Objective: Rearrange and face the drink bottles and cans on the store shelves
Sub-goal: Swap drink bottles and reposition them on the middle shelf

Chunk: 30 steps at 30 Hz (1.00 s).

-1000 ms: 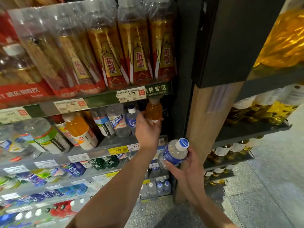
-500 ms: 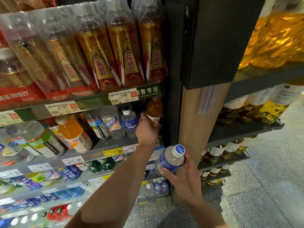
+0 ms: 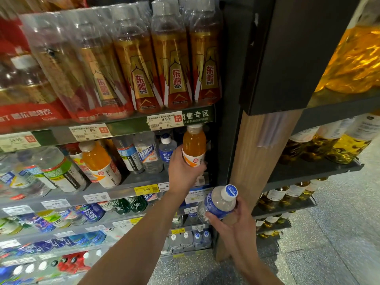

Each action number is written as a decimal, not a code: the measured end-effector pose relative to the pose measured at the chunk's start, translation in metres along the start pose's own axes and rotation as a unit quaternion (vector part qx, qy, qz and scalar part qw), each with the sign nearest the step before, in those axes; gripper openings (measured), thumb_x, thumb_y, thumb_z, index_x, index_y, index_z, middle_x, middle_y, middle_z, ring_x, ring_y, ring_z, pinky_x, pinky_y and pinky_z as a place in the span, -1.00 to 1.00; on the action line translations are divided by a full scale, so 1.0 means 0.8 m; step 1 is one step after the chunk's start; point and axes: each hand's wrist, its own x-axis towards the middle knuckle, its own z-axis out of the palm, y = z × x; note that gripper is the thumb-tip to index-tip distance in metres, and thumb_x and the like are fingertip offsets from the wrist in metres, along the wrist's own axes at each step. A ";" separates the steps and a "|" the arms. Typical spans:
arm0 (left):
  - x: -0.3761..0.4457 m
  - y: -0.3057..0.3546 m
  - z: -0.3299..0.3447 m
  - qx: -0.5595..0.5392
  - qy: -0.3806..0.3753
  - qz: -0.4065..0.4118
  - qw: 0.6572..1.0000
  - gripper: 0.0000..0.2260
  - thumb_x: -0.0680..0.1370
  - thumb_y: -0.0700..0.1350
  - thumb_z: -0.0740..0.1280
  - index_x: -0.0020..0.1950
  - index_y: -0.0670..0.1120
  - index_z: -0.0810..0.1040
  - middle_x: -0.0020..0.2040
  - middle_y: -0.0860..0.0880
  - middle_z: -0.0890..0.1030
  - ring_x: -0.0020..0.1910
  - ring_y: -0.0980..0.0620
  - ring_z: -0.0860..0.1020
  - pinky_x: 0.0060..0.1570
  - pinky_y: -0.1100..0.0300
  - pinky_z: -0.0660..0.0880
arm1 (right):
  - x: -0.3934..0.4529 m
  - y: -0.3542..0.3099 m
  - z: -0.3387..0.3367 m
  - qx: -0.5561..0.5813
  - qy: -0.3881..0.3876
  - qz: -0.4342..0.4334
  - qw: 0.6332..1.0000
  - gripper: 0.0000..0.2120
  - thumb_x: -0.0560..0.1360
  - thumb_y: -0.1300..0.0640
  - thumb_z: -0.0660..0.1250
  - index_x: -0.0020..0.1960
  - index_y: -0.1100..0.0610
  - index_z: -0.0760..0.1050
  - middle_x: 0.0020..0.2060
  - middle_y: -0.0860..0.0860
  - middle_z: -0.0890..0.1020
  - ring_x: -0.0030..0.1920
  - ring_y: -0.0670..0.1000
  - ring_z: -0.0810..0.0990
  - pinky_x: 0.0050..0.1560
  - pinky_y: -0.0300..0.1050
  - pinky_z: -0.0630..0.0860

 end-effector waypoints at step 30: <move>-0.041 -0.079 -0.166 -0.141 -0.073 -0.087 0.983 -0.44 0.36 -0.28 0.60 0.16 0.16 0.45 0.06 0.19 0.64 -0.04 0.33 0.62 -0.10 0.45 0.51 | 0.163 -0.045 0.151 -0.067 0.078 -0.104 0.989 -0.31 0.41 0.16 0.56 0.45 0.15 0.35 0.20 0.00 0.62 0.19 -0.03 0.60 0.24 -0.11 0.51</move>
